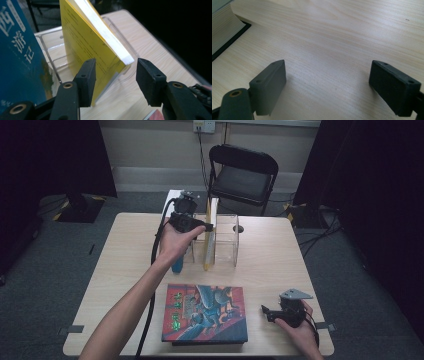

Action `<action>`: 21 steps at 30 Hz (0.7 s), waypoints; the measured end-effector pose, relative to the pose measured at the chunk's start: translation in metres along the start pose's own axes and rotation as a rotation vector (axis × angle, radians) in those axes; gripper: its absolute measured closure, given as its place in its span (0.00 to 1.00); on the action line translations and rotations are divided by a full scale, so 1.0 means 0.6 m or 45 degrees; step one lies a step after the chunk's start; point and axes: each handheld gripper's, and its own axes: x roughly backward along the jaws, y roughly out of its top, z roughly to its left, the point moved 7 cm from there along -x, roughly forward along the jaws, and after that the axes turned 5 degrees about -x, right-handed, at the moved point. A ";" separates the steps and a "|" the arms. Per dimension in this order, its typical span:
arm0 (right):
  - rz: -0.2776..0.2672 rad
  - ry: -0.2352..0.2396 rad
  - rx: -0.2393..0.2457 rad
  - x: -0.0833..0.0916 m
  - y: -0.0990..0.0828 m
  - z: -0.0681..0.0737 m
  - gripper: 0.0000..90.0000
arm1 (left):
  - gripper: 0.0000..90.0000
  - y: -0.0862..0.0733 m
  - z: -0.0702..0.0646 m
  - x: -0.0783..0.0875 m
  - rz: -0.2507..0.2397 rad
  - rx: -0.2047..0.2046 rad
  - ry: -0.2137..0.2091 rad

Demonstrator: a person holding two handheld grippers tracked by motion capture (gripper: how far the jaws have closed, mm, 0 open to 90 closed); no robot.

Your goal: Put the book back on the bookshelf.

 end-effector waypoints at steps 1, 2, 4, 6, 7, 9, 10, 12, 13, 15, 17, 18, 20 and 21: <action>0.000 0.000 0.000 0.000 0.000 0.000 0.16 | 0.56 -0.003 -0.001 0.005 -0.006 -0.007 -0.003; 0.000 0.000 0.000 0.000 0.000 0.000 0.16 | 0.56 -0.006 -0.002 0.011 -0.011 -0.011 -0.013; 0.000 0.000 0.000 0.000 0.000 0.000 0.16 | 0.57 -0.014 -0.005 0.020 -0.011 -0.049 -0.016; 0.000 0.000 0.000 0.000 0.000 0.000 0.16 | 0.56 -0.028 -0.008 0.027 0.004 -0.079 -0.024; 0.000 0.000 0.000 0.000 0.000 0.000 0.16 | 0.56 -0.035 -0.008 0.030 -0.001 -0.095 -0.014; 0.000 0.000 0.000 0.000 0.000 0.000 0.16 | 0.57 -0.048 -0.009 0.035 -0.018 -0.117 -0.025; 0.000 0.000 -0.001 0.000 0.000 0.000 0.16 | 0.57 -0.057 -0.009 0.036 -0.004 -0.124 -0.026; 0.000 0.000 0.000 0.000 0.000 0.000 0.16 | 0.58 -0.074 -0.009 0.038 -0.006 -0.135 -0.030; 0.000 -0.001 0.000 0.000 0.000 0.000 0.16 | 0.58 -0.084 -0.009 0.037 0.001 -0.131 -0.038; 0.000 -0.001 0.000 0.000 0.000 0.000 0.16 | 0.58 -0.103 -0.008 0.038 -0.003 -0.125 -0.051; 0.000 -0.002 -0.002 0.000 0.000 0.000 0.16 | 0.59 -0.128 -0.006 0.038 -0.005 -0.119 -0.074; 0.001 0.000 -0.001 0.000 0.000 0.001 0.16 | 0.59 -0.142 -0.004 0.037 0.008 -0.116 -0.078; 0.008 0.008 0.000 0.001 0.002 0.002 0.18 | 0.59 -0.169 -0.001 0.035 0.021 -0.116 -0.087; 0.018 0.016 0.001 0.001 0.003 0.004 0.18 | 0.59 -0.182 0.001 0.034 0.026 -0.102 -0.090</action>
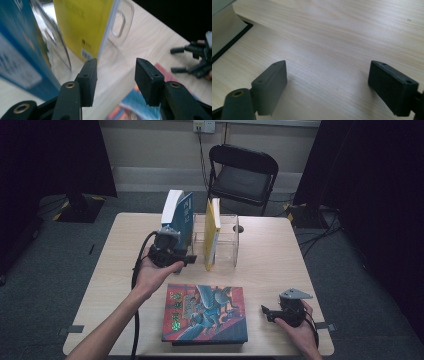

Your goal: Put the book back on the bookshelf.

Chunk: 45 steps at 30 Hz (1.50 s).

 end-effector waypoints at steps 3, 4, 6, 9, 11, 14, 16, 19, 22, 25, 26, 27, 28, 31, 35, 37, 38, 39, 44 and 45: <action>0.024 0.021 -0.006 0.000 0.006 0.011 0.20 | 0.59 -0.043 0.003 -0.004 0.006 0.035 -0.029; 0.018 0.032 -0.001 0.002 0.011 0.016 0.21 | 0.60 -0.058 0.004 -0.008 0.015 0.043 -0.026; -0.021 0.043 -0.006 0.007 0.024 0.024 0.21 | 0.60 -0.086 0.004 -0.013 0.049 0.039 -0.013; -0.048 0.086 -0.002 0.013 0.049 0.040 0.23 | 0.59 -0.116 -0.001 -0.015 0.056 0.050 -0.033; -0.084 0.113 0.024 0.018 0.069 0.056 0.25 | 0.59 -0.133 -0.004 -0.015 0.076 0.017 -0.019; -0.125 0.165 0.054 0.021 0.102 0.085 0.27 | 0.57 -0.157 -0.011 -0.011 0.097 0.023 -0.030; -0.160 0.207 0.074 0.021 0.122 0.108 0.28 | 0.58 -0.168 -0.016 -0.003 0.083 0.037 -0.042; -0.160 0.280 0.116 0.010 0.144 0.145 0.28 | 0.58 -0.176 -0.018 0.008 0.069 0.028 -0.020; -0.149 0.347 0.153 -0.009 0.156 0.182 0.29 | 0.58 -0.191 -0.012 0.011 0.088 0.034 -0.004; -0.111 0.371 0.205 -0.032 0.154 0.208 0.28 | 0.59 -0.204 -0.007 0.008 0.071 0.051 -0.014; -0.104 0.381 0.200 -0.038 0.152 0.211 0.27 | 0.60 -0.205 -0.006 0.008 0.054 0.051 -0.018; -0.092 0.381 0.200 -0.043 0.148 0.213 0.26 | 0.61 -0.207 -0.005 0.009 0.051 0.040 -0.028; -0.075 0.375 0.215 -0.049 0.144 0.215 0.24 | 0.62 -0.208 -0.003 0.008 0.050 0.037 -0.029; -0.073 0.379 0.221 -0.053 0.141 0.214 0.24 | 0.64 -0.209 -0.003 0.006 0.035 0.020 -0.018; -0.109 0.396 0.223 -0.054 0.137 0.213 0.24 | 0.61 -0.210 -0.010 -0.003 -0.013 -0.028 0.008; -0.113 0.386 0.231 -0.053 0.136 0.213 0.24 | 0.60 -0.208 -0.013 -0.007 -0.013 -0.057 0.037; -0.113 0.368 0.239 -0.051 0.136 0.214 0.24 | 0.60 -0.206 -0.014 -0.010 -0.015 -0.060 0.047; -0.116 0.350 0.251 -0.049 0.135 0.215 0.24 | 0.60 -0.205 -0.015 -0.010 -0.003 -0.037 0.046; -0.119 0.333 0.267 -0.041 0.129 0.212 0.24 | 0.61 -0.204 -0.017 -0.005 0.006 0.007 0.039; -0.127 0.337 0.263 -0.040 0.128 0.212 0.24 | 0.60 -0.208 -0.017 0.000 0.015 0.007 0.043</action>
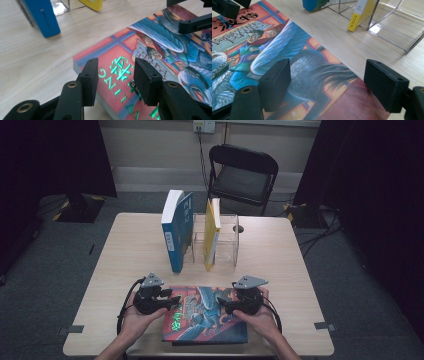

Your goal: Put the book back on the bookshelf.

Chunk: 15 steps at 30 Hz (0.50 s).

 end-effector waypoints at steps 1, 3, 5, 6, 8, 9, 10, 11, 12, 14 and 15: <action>-0.005 -0.001 0.001 0.000 0.000 0.000 0.24 | 0.59 -0.004 0.001 0.004 0.000 0.004 0.018; -0.006 -0.002 0.002 0.000 0.000 0.000 0.24 | 0.54 -0.015 0.005 0.005 0.028 0.007 0.026; -0.007 0.000 0.002 0.000 0.000 0.000 0.24 | 0.57 -0.017 0.007 0.004 0.025 0.021 -0.034; -0.003 0.001 0.001 0.001 -0.001 0.000 0.24 | 0.57 -0.016 0.009 0.003 0.026 0.032 -0.036; 0.004 0.001 -0.003 0.003 -0.002 0.000 0.24 | 0.62 -0.013 0.010 0.001 0.021 0.051 -0.032; 0.008 0.004 -0.009 0.005 -0.004 0.000 0.24 | 0.63 -0.011 0.010 -0.002 0.020 0.047 -0.036; 0.012 0.010 -0.020 0.008 -0.006 -0.001 0.24 | 0.64 -0.009 0.010 -0.003 0.024 0.037 -0.040; 0.009 0.022 -0.033 0.010 -0.009 -0.001 0.24 | 0.64 -0.007 0.010 -0.006 0.023 0.032 -0.044; 0.007 0.029 -0.045 0.013 -0.012 -0.002 0.24 | 0.65 -0.004 0.010 -0.009 0.025 0.023 -0.046; 0.023 0.048 -0.079 0.018 -0.017 -0.004 0.24 | 0.67 0.004 0.009 -0.018 0.009 0.019 -0.048; 0.029 0.059 -0.095 0.021 -0.021 -0.005 0.24 | 0.67 0.007 0.010 -0.022 0.015 0.014 -0.055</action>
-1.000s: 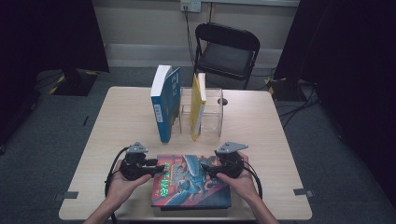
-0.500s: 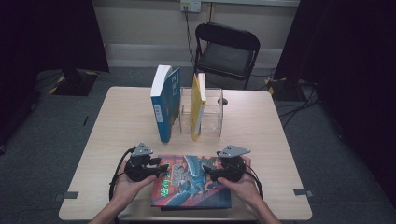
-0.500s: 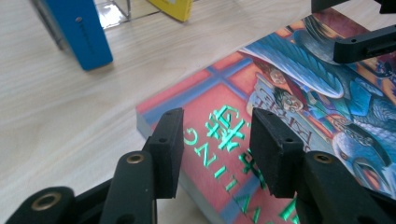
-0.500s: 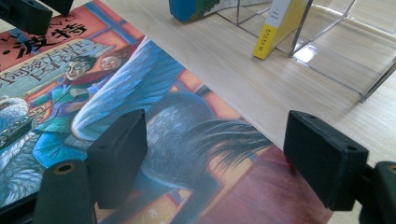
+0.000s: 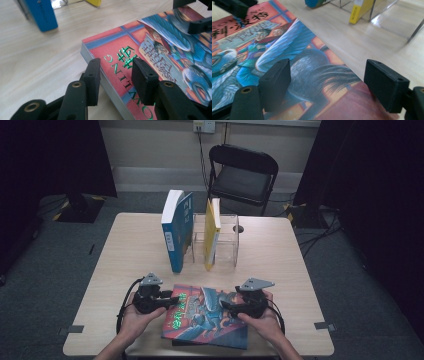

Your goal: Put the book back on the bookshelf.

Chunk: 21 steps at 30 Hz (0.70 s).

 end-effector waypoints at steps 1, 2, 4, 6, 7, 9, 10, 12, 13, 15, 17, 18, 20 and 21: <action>-0.001 0.010 -0.014 0.003 -0.003 -0.001 0.25 | 0.68 0.004 0.000 -0.005 0.003 0.000 -0.002; -0.001 0.014 -0.024 0.007 -0.007 -0.001 0.25 | 0.69 0.009 -0.002 -0.011 -0.003 -0.014 -0.001; -0.008 -0.001 -0.012 0.016 -0.013 0.001 0.25 | 0.69 0.018 -0.002 -0.021 -0.007 -0.041 -0.016; -0.008 -0.020 -0.001 0.024 -0.019 0.004 0.25 | 0.70 0.026 -0.002 -0.030 0.006 -0.040 -0.037; -0.007 -0.027 0.002 0.028 -0.021 0.006 0.25 | 0.71 0.030 -0.003 -0.035 0.015 -0.047 -0.045; -0.005 -0.045 0.018 0.036 -0.026 0.011 0.26 | 0.72 0.040 -0.004 -0.045 0.027 -0.036 -0.060; -0.004 -0.051 0.028 0.040 -0.028 0.013 0.28 | 0.72 0.044 -0.005 -0.051 0.018 -0.045 -0.058; -0.005 -0.046 0.051 0.048 -0.034 0.021 0.31 | 0.73 0.053 -0.009 -0.063 0.014 -0.074 -0.069; -0.009 -0.057 0.071 0.053 -0.037 0.024 0.31 | 0.74 0.057 -0.011 -0.069 0.017 -0.065 -0.078; -0.004 -0.048 0.074 0.060 -0.044 0.032 0.33 | 0.74 0.068 -0.017 -0.081 0.029 -0.090 -0.082; 0.000 -0.030 0.069 0.066 -0.050 0.038 0.34 | 0.75 0.077 -0.023 -0.092 0.033 -0.099 -0.084; 0.009 -0.018 0.062 0.069 -0.052 0.042 0.35 | 0.75 0.081 -0.026 -0.097 0.043 -0.122 -0.094; 0.030 0.004 0.075 0.073 -0.055 0.049 0.37 | 0.75 0.087 -0.027 -0.105 0.053 -0.111 -0.117; 0.033 -0.003 0.087 0.074 -0.055 0.051 0.36 | 0.75 0.089 -0.028 -0.107 0.056 -0.105 -0.122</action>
